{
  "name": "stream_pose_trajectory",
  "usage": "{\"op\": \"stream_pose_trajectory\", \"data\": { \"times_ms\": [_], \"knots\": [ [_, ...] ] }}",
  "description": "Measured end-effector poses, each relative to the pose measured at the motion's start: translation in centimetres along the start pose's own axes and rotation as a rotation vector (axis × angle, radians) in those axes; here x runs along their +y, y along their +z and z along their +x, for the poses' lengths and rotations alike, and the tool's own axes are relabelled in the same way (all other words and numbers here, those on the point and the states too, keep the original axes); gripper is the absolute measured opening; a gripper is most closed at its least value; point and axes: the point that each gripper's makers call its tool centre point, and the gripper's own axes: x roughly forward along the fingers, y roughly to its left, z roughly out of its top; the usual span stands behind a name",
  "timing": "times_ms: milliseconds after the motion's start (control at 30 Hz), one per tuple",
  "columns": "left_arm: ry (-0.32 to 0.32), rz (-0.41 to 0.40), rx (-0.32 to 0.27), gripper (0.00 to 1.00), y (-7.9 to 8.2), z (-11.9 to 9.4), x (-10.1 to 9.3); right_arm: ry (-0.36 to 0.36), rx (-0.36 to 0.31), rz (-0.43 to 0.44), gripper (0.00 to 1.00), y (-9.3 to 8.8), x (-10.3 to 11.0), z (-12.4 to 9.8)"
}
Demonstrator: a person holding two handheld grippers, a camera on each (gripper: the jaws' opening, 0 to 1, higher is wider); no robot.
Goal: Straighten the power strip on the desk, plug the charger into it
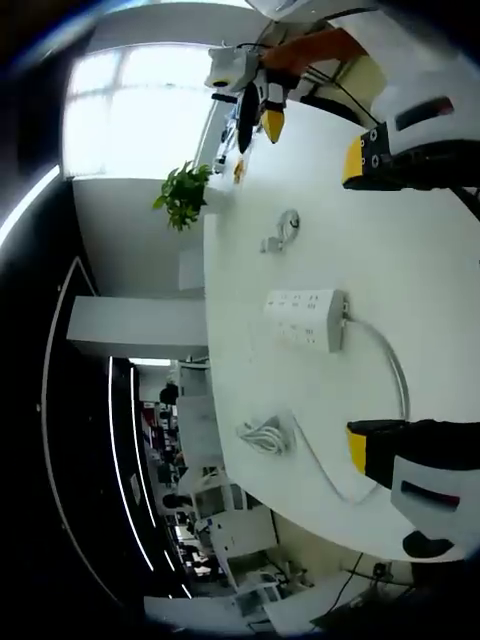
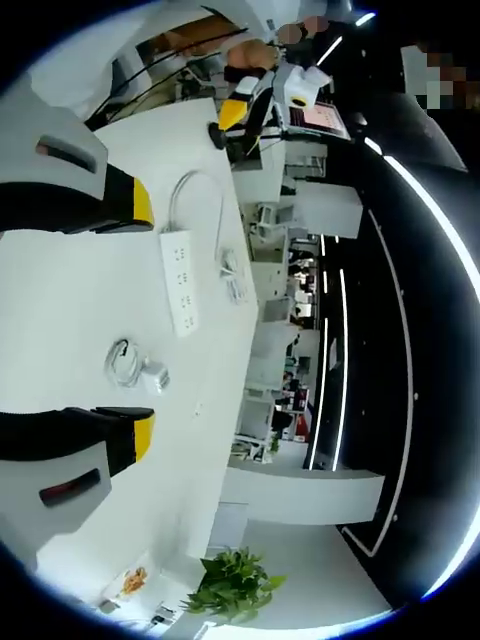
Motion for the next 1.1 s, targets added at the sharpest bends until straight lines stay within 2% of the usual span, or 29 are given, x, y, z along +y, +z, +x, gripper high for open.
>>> {"op": "stream_pose_trajectory", "data": {
  "times_ms": [167, 467, 667, 800, 933, 1100],
  "knots": [
    [-0.009, 0.013, 0.008, 0.96, 0.2, 0.4, -0.1, -0.003, -0.007, -0.012, 0.72, 0.6, 0.0, 0.1],
    [-0.026, 0.011, 0.037, 0.96, -0.1, 2.0, 0.0, 0.006, 0.051, -0.015, 0.73, -0.7, -0.3, 0.6],
    [-0.026, 0.033, 0.059, 0.96, 0.5, 2.8, 0.2, 0.010, 0.074, -0.037, 0.74, -0.8, -0.9, 0.9],
    [-0.024, 0.038, 0.083, 0.96, 0.5, 3.6, 0.7, 0.024, 0.060, -0.051, 0.74, -0.3, -1.4, 2.0],
    [-0.019, 0.025, 0.073, 0.96, 0.7, 4.3, 1.3, 0.065, 0.046, -0.054, 0.71, 0.0, -1.4, 3.0],
    [-0.021, 0.053, 0.102, 0.96, 0.2, 4.7, 1.3, 0.095, 0.021, -0.037, 0.74, 0.6, -1.4, 3.9]
  ]
}}
